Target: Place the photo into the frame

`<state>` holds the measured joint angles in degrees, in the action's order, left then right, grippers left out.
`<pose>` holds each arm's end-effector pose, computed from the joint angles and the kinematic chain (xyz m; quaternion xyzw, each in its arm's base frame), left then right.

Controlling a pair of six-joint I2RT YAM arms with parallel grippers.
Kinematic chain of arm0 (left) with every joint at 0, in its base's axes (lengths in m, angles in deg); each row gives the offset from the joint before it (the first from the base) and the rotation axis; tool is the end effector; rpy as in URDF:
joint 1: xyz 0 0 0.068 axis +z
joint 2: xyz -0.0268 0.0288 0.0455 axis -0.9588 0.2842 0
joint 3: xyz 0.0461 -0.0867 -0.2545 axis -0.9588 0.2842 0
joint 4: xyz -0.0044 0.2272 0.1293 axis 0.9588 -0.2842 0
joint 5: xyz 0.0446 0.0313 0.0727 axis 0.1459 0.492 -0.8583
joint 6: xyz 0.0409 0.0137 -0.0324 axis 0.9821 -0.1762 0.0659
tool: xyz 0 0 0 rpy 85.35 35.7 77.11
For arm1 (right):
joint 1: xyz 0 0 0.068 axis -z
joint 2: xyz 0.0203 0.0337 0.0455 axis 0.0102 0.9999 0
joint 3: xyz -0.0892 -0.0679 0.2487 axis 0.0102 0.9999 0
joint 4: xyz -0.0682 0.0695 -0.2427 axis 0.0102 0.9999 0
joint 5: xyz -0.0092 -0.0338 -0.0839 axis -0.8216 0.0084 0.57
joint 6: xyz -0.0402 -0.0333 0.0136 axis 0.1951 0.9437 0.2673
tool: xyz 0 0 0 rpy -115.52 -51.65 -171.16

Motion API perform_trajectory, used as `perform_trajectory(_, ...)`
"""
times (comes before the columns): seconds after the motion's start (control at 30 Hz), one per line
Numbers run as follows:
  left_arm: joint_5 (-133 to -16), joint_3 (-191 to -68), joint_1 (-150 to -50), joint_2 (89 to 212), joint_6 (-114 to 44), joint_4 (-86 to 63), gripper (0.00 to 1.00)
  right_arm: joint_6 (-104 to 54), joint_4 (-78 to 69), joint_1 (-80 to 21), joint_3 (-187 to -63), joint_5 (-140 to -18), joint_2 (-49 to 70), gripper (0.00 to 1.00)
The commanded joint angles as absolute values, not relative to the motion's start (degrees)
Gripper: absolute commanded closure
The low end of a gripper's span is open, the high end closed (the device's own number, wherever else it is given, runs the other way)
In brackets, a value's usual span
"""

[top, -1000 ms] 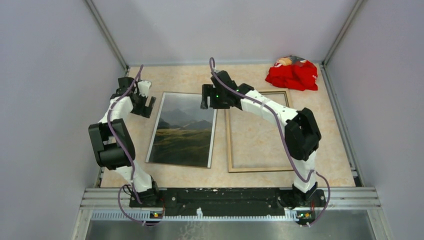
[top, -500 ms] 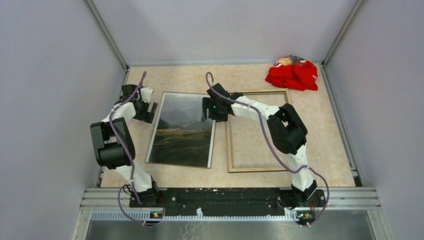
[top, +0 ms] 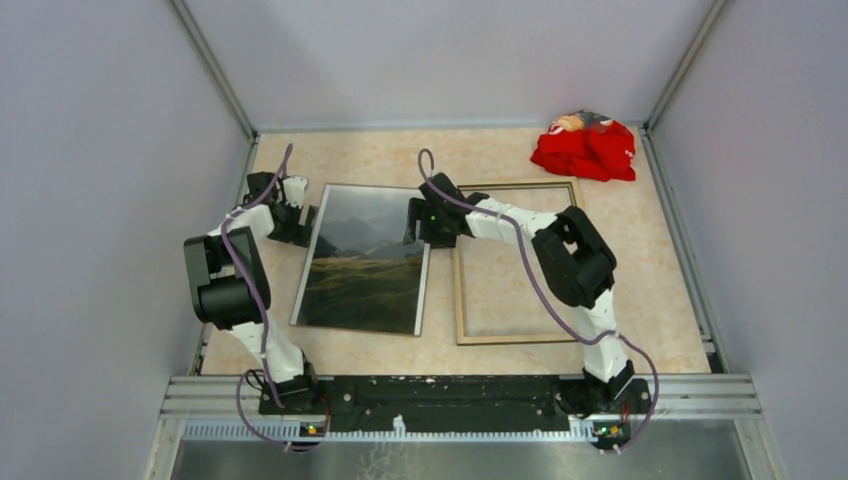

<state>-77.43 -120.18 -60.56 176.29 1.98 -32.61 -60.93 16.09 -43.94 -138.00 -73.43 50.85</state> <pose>0.3513 0.0774 0.1717 0.1177 0.9527 0.0500 0.2755 0.3341 0.3174 0.1700 -0.0118 0.9500 0.2273 0.2140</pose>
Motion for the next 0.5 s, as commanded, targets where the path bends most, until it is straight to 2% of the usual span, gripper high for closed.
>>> perform_trajectory(0.0,-75.59,-119.1,-61.09,177.08,0.64,-30.84,0.06,-64.44,10.47,-43.97,-136.93,-79.88,53.44,0.27)
perform_trajectory(0.2,-80.74,-120.41,-61.09,176.99,-0.06,-29.15,0.07,-67.12,7.14,-44.05,-139.49,-84.79,55.41,0.28)
perform_trajectory(0.47,-82.08,-119.48,-61.35,176.75,-1.54,-27.34,0.09,-67.8,6.66,-43.89,-137.06,-84.2,53.21,0.28)
